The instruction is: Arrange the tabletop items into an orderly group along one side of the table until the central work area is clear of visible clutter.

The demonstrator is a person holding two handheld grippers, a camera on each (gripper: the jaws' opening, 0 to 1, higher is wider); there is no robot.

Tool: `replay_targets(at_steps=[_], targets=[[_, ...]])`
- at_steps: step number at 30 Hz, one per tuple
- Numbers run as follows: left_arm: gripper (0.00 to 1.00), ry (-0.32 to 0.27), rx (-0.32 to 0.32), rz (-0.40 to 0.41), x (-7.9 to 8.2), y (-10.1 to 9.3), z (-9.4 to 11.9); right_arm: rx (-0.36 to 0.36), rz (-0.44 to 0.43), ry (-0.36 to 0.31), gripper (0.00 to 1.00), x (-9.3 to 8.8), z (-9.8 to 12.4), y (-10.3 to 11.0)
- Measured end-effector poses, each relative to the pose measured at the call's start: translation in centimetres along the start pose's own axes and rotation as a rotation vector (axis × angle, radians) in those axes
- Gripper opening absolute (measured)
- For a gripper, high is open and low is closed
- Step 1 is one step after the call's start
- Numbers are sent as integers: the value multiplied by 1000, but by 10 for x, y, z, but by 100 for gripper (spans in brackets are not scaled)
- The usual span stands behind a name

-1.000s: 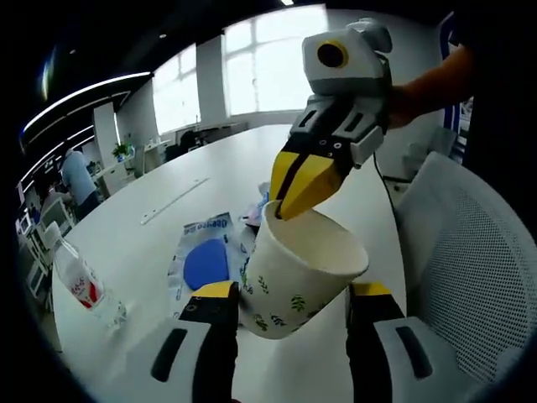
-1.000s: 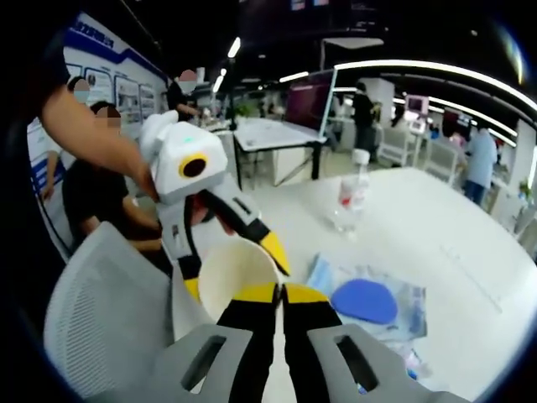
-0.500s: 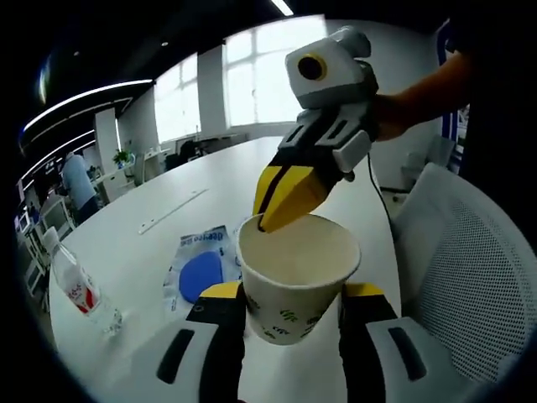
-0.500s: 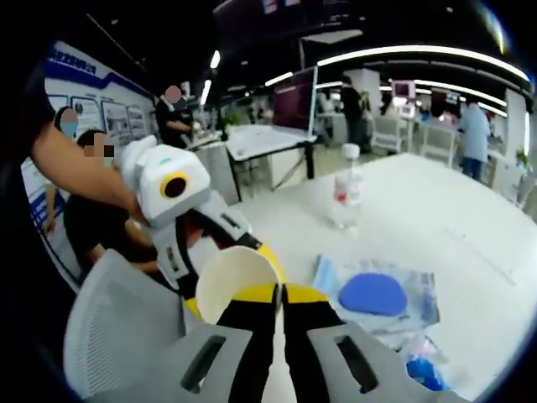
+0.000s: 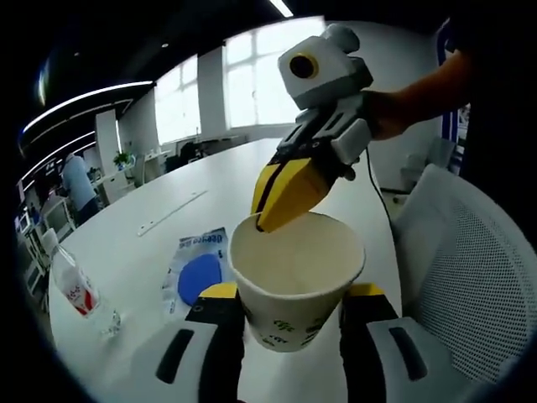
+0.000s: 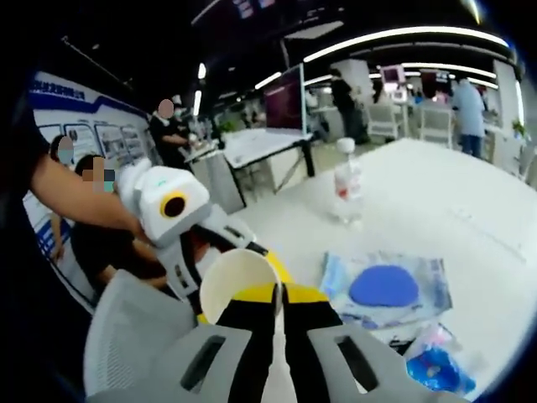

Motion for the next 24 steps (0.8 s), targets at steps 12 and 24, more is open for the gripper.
replay_targets(at_steps=[12, 24], targets=[[42, -4, 6, 18, 0, 1, -4, 10, 40, -22, 2, 3, 0, 1], [42, -1, 42, 40, -2, 11, -2, -22, 111, -80, 21, 10, 8, -6]])
Point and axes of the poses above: the point that each gripper's makers call its tool centre point, and the gripper's own axes: z roughly backward along the fingers, y roughly to its left, x roughly out of its top, the point moved 7 cm from there along z, roughly backward along the fingers, and after that the axes turned 13 degrees about -y, right-handed, at the moved point
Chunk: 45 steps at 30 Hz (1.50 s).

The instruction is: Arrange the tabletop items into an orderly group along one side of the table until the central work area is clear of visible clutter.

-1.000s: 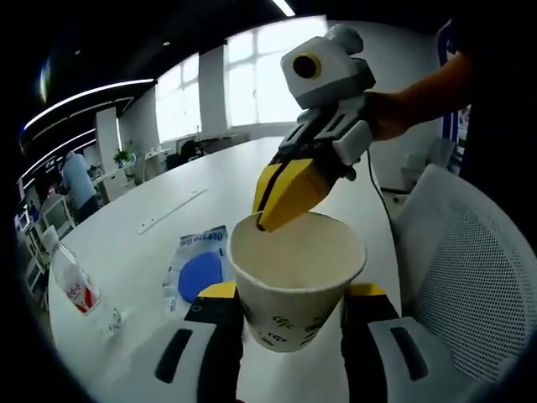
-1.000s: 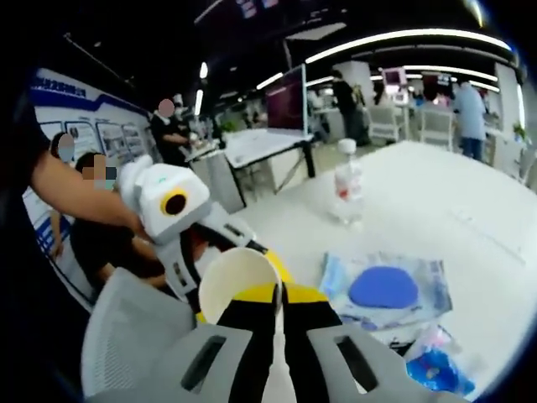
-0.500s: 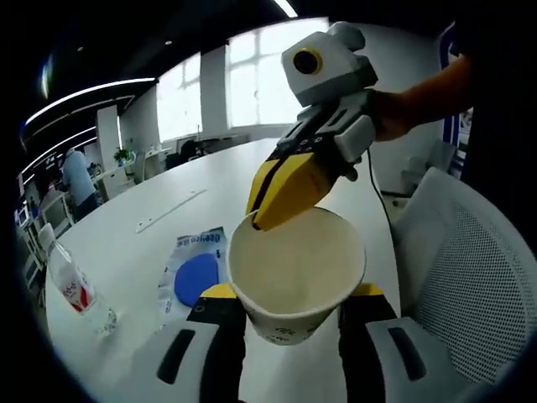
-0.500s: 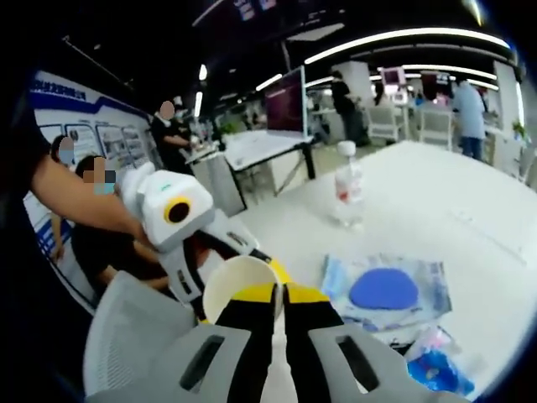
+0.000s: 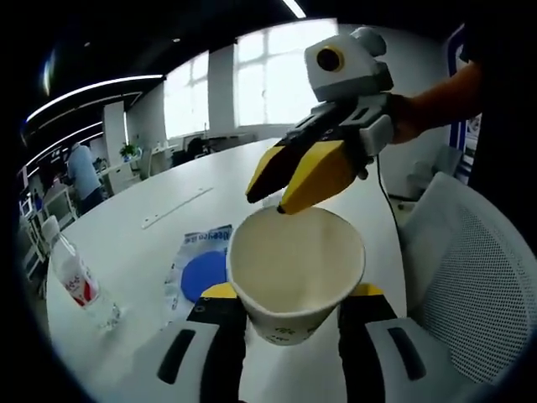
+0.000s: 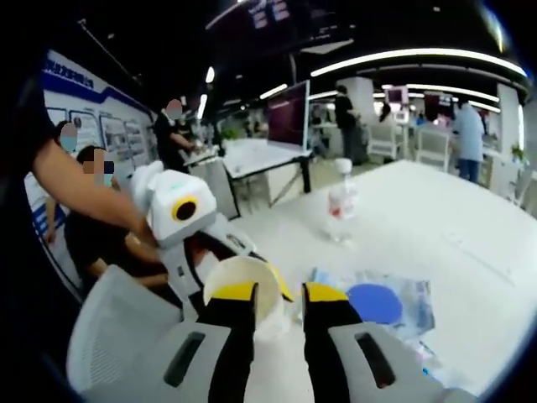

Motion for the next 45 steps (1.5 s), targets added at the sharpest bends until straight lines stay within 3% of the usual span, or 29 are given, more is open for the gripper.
replay_targets(at_steps=[12, 32, 45], targets=[[42, -13, 42, 36, -1, 12, 2, -47, 44, -27, 34, 3, 13, -12], [42, -29, 113, 44, 2, 36, 0, -133, 121, -29, 71, -8, 32, -27], [42, -44, 187, 37, 9, 55, -3, -174, 107, -34, 78, -13, 49, -35]])
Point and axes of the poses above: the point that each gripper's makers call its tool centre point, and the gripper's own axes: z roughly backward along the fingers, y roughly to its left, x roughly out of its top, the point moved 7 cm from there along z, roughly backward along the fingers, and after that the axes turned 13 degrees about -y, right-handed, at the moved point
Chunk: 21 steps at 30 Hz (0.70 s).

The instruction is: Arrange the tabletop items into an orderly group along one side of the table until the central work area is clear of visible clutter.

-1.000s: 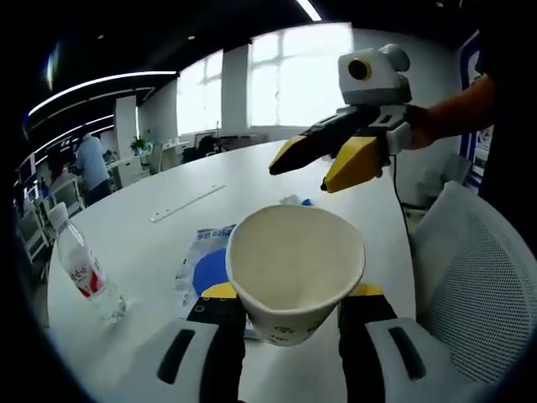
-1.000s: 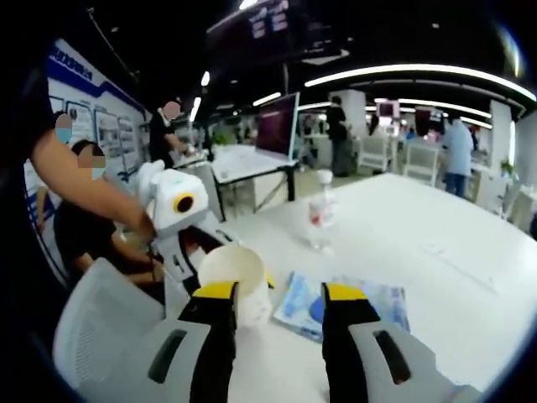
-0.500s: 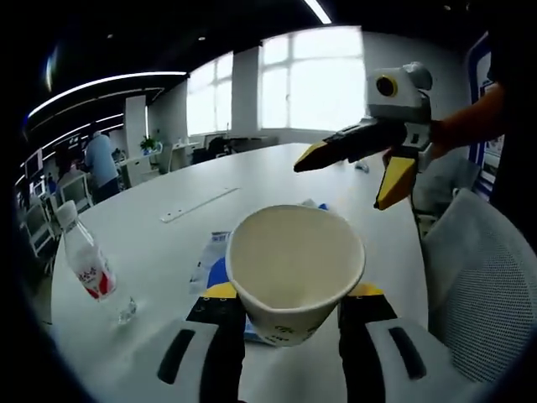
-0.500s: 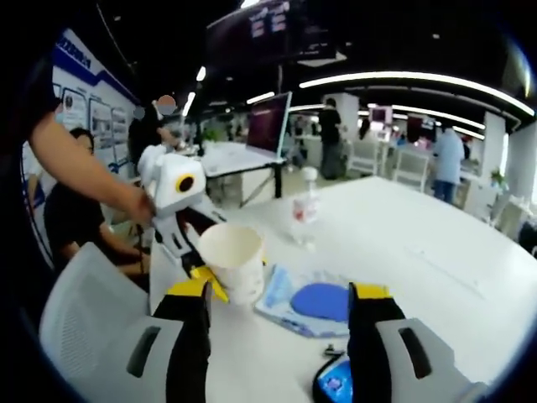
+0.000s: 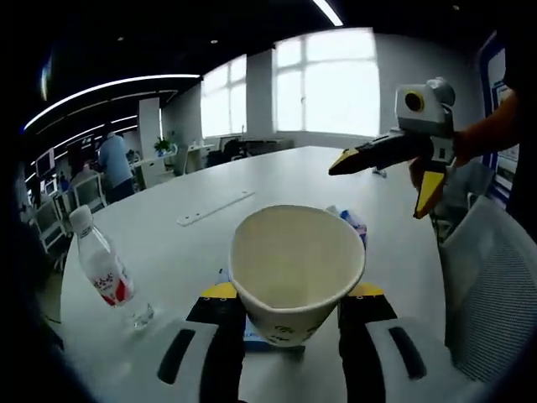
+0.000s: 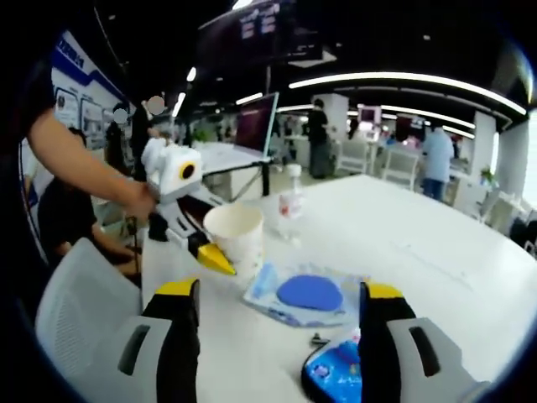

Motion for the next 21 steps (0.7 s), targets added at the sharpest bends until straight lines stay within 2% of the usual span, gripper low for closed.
replay_targets(at_steps=[8, 21], targets=[[42, 1, 27, -10, 2, 7, -6, -18, -3, 16, 85, -6, 10, -3], [43, 4, 28, -31, 4, 12, -19, -43, -25, 22, 94, -15, 24, -6]])
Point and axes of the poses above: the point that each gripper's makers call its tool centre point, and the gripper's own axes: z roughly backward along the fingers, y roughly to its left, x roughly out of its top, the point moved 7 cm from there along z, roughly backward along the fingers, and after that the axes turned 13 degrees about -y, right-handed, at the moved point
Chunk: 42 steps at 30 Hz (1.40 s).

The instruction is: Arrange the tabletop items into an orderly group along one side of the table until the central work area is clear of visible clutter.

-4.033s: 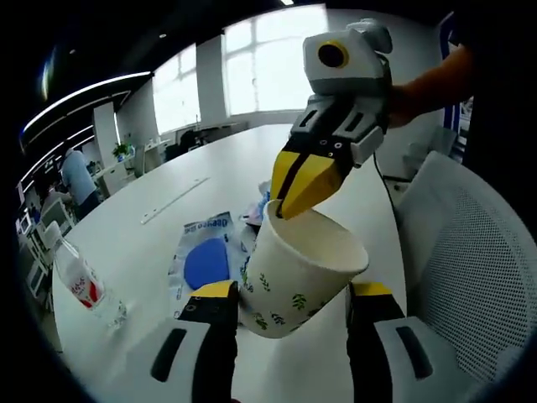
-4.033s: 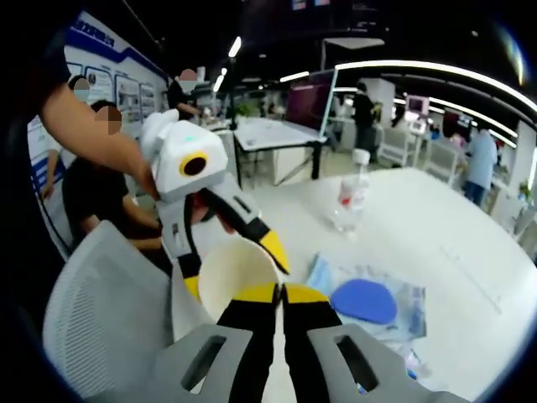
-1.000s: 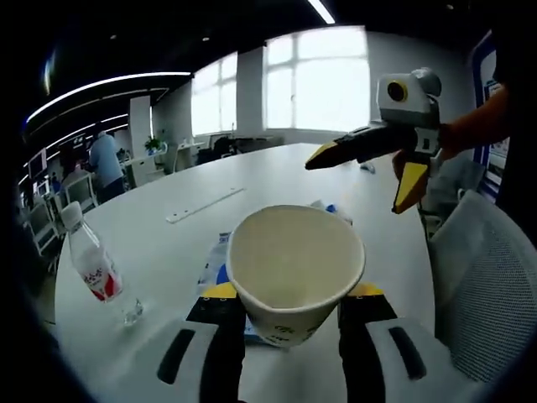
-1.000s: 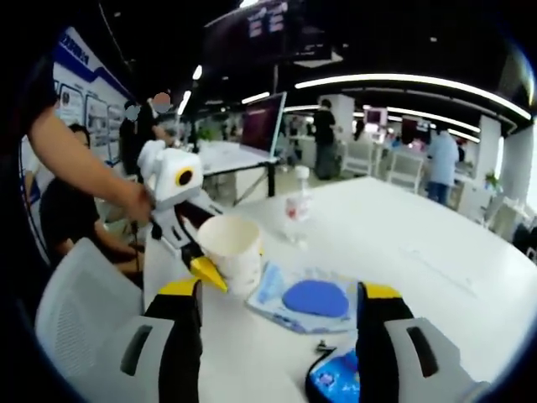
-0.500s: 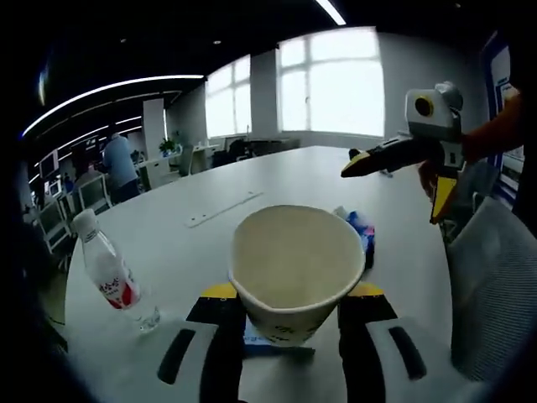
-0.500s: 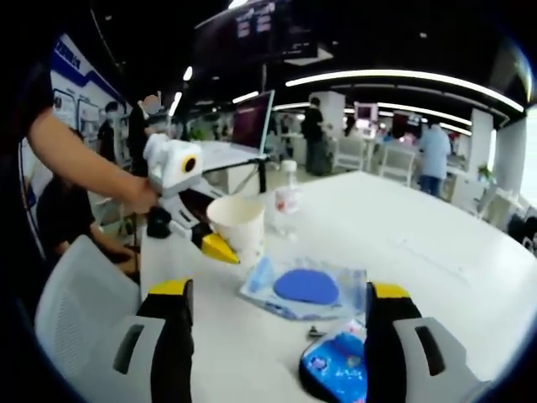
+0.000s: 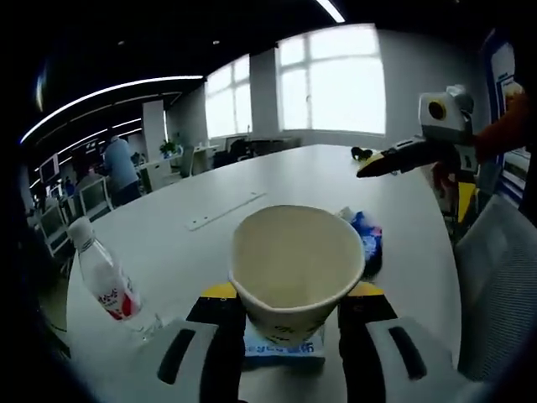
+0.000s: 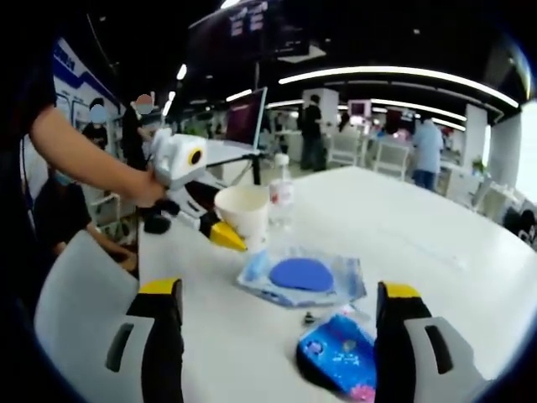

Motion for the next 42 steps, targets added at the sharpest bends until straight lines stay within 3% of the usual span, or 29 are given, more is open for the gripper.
replay_targets(at_steps=[23, 42], targets=[[43, -9, 54, -5, 2, 21, -22, -49, -23, 30, 98, -15, 20, -8], [43, -2, 99, 16, -9, 40, -39, -48, -12, 64, 96, -24, 28, -11]])
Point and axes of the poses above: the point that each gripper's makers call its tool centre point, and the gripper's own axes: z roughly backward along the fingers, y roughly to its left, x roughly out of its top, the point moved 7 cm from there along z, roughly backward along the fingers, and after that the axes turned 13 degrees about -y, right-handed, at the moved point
